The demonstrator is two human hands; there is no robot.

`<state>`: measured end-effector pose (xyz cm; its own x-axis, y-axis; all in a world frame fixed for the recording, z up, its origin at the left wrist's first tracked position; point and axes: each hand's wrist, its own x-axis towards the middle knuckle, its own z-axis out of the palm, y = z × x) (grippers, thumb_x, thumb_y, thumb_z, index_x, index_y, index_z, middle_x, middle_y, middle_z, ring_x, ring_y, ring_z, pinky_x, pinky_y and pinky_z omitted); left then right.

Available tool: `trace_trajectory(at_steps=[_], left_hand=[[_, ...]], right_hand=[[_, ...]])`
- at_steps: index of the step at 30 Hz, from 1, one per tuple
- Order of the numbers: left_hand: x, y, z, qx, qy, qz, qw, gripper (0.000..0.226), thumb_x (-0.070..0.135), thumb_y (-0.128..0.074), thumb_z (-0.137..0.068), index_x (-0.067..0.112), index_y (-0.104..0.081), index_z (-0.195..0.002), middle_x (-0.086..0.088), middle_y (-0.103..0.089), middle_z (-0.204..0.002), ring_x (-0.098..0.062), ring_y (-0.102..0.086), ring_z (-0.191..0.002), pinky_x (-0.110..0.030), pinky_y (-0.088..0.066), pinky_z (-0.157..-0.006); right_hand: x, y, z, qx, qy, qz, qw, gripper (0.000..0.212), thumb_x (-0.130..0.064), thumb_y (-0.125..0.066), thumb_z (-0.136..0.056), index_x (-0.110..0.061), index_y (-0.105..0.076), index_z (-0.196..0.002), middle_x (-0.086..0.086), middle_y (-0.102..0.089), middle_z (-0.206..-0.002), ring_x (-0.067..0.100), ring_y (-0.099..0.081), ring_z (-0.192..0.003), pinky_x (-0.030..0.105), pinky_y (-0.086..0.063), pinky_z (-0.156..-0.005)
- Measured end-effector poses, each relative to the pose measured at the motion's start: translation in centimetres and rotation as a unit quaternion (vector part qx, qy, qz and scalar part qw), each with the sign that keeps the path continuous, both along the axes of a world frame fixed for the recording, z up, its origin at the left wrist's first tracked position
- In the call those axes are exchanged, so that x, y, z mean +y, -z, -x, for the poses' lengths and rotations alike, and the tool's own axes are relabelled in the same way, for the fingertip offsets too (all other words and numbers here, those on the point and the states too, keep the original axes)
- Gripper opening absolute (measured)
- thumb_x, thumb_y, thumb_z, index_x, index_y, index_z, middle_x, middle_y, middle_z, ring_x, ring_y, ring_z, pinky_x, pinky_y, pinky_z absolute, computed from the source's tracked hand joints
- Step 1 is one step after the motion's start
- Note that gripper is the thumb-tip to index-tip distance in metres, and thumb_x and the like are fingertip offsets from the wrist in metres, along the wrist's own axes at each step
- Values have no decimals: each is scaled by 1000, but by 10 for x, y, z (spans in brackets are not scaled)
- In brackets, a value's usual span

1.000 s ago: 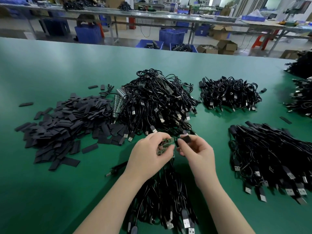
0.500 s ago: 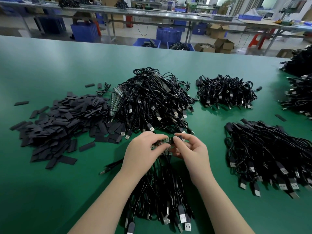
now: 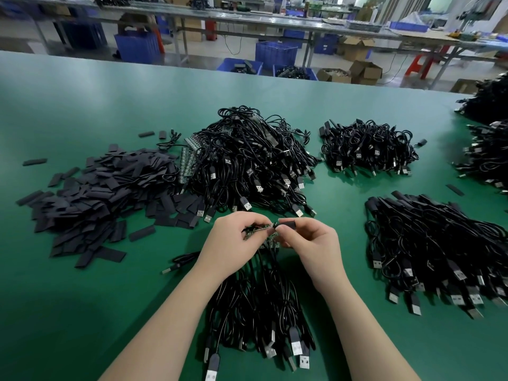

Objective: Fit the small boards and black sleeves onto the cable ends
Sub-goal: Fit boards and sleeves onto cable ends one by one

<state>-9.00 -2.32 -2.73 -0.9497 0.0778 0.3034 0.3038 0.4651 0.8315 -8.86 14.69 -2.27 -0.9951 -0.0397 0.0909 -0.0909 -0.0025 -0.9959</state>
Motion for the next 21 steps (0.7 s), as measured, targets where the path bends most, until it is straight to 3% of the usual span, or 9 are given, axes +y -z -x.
trace_trajectory(at_steps=[4,7,11,16,21], left_hand=[[2,1,-1,7,6,16,1000,8,48,-61,-82,55,-64,-83,31,-63,-94,3,-61,-89,-19,-50,-68],[1,2,-2,6,0,0,1000,29,58,-60,-77,47,-68,-103,32,-62,-102,8,-59,-96,-15,-51,-74],[0,1,-1,31,-3,4,1000,29,47,-60,-86,36,-71,-111,30,-63,-98,13,-55,-93,-2,-38,-70],[1,5,0,28,-20,37,999,23,37,-65,-88,38,-71,-111,24,-64,-96,3,-58,-82,-9,-42,-64],[1,4,0,17,-15,37,999,25,41,-64,-86,39,-71,-110,23,-66,-98,0,-60,-91,-18,-49,-70]], right_hand=[[-1,0,0,14,19,-14,1000,19,-12,-79,-81,-29,-80,-73,4,-75,-72,9,-67,-66,20,-55,-65],[-1,-2,-1,3,41,27,999,20,-9,-76,-83,-26,-80,-72,5,-76,-74,13,-71,-70,21,-56,-67],[1,-4,-1,-15,61,78,995,21,-9,-74,-85,-24,-79,-71,7,-76,-75,19,-74,-75,22,-57,-68],[-3,-3,-2,-10,51,78,996,22,-6,-74,-85,-23,-80,-73,7,-76,-78,20,-74,-74,22,-56,-67],[-4,-3,-4,44,69,27,996,26,-4,-77,-82,-28,-78,-72,0,-76,-74,9,-72,-69,16,-54,-65]])
